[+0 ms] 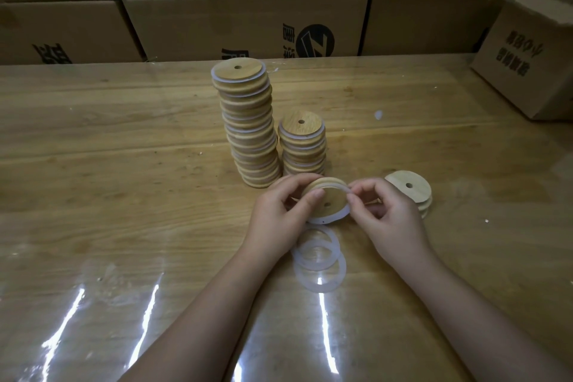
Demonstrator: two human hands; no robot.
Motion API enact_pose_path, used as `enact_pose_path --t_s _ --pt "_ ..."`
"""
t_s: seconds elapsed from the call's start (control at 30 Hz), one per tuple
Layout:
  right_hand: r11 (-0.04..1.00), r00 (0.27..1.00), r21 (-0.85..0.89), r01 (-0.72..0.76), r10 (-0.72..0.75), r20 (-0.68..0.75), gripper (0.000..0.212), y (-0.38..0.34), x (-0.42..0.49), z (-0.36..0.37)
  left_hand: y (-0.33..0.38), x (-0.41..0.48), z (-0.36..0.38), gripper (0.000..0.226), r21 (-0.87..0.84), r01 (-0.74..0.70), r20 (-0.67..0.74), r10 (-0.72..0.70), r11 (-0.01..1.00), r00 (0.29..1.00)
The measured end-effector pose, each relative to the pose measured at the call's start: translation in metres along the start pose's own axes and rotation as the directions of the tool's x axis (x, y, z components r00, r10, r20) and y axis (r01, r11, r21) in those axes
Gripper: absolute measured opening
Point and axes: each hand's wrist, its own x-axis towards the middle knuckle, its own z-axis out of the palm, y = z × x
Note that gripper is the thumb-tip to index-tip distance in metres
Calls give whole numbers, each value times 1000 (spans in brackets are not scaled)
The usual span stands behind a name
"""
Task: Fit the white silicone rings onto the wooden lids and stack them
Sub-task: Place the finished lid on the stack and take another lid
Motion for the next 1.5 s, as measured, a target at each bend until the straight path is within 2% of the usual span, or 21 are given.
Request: enact_pose_path --t_s 0.17,0.47,0.67,0.9,1.0,1.1,1.33,1.5 --pt "997 998 46 -58 57 19 16 -2 1 -2 0 1 0 17 -15 47 -15 -47 999 999" --pt "987 980 46 -155 148 136 11 -3 5 -6 1 3 -1 17 -161 164 0 -166 973 986" --pt "986 969 47 -157 145 201 12 -2 3 -5 0 4 -2 19 -189 185 6 -187 964 982" --pt "994 992 50 -94 89 91 15 -1 0 -4 1 0 -1 22 -175 123 72 -112 977 991" --pt "999 997 38 8 -11 77 18 -3 -2 -3 1 -2 1 23 -70 25 83 -19 997 996" --pt "996 991 -13 93 -92 92 12 -3 -2 -2 -1 -2 1 22 -69 15 57 -11 997 998" --pt "992 992 -65 112 -107 72 6 -2 0 -2 -1 0 -1 20 -86 15 56 -11 996 998" --pt "998 998 -29 56 -55 31 9 -2 0 -2 0 1 0 23 -95 2 52 2 996 999"
